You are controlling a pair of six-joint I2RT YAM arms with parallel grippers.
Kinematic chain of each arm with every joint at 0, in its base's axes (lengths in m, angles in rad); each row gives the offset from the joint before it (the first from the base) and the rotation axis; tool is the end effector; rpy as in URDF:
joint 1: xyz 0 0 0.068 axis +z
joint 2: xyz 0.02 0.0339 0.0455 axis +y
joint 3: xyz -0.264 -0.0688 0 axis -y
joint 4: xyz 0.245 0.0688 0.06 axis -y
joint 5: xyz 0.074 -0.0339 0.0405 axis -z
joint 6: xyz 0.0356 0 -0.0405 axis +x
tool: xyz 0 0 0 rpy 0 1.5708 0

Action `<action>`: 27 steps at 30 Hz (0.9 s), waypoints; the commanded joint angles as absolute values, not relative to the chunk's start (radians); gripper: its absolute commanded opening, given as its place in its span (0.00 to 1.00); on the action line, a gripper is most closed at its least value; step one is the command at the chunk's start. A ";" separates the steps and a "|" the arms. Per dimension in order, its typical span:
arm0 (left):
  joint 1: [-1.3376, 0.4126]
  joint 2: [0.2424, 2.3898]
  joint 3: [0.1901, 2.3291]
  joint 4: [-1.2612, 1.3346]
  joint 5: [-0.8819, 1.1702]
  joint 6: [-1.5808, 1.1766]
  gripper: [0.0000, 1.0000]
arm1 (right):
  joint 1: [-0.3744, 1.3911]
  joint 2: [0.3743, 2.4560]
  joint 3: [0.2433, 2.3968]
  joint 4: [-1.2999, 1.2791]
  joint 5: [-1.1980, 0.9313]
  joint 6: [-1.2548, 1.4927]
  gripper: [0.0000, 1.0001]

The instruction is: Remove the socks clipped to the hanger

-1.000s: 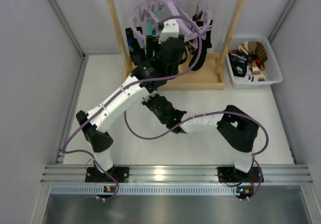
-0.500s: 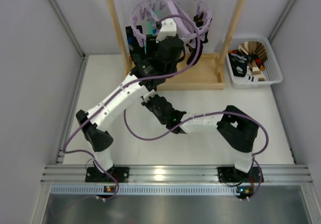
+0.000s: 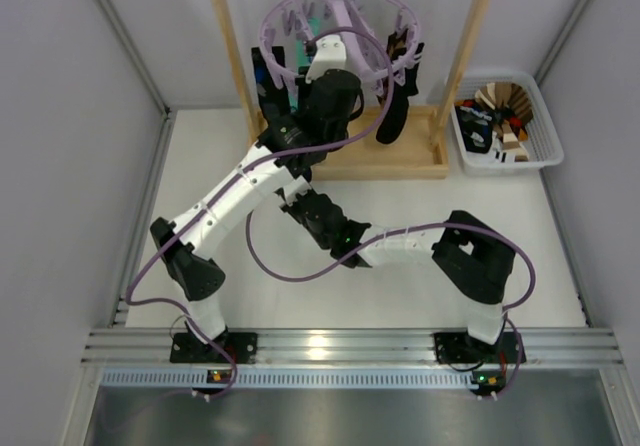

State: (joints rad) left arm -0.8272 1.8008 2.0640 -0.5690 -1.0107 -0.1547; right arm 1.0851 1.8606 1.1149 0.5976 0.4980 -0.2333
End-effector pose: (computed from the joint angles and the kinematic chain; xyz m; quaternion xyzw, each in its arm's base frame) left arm 0.2860 -0.2664 0.4643 -0.0373 0.7606 0.1005 0.6403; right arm 0.2112 0.3637 0.2288 -0.3225 0.6789 0.0914 0.6533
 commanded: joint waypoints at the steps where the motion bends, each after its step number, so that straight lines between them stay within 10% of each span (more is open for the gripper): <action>1: -0.813 1.790 2.066 -0.532 -1.016 -0.147 0.19 | 1.115 1.859 1.114 0.652 0.489 -0.226 0.00; 9: -0.805 1.786 2.057 -0.531 -0.993 -0.158 0.10 | 1.118 1.810 1.062 0.664 0.509 -0.186 0.00; 27: -0.790 1.606 1.912 -0.528 -0.560 -0.334 0.98 | 0.885 1.099 0.800 0.040 0.574 0.184 0.00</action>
State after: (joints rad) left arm -0.7937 1.7004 1.9457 -0.5606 -0.6346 -0.2913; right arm 0.9630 1.1793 0.7574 0.2832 0.5964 0.1009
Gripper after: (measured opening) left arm 0.928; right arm 0.008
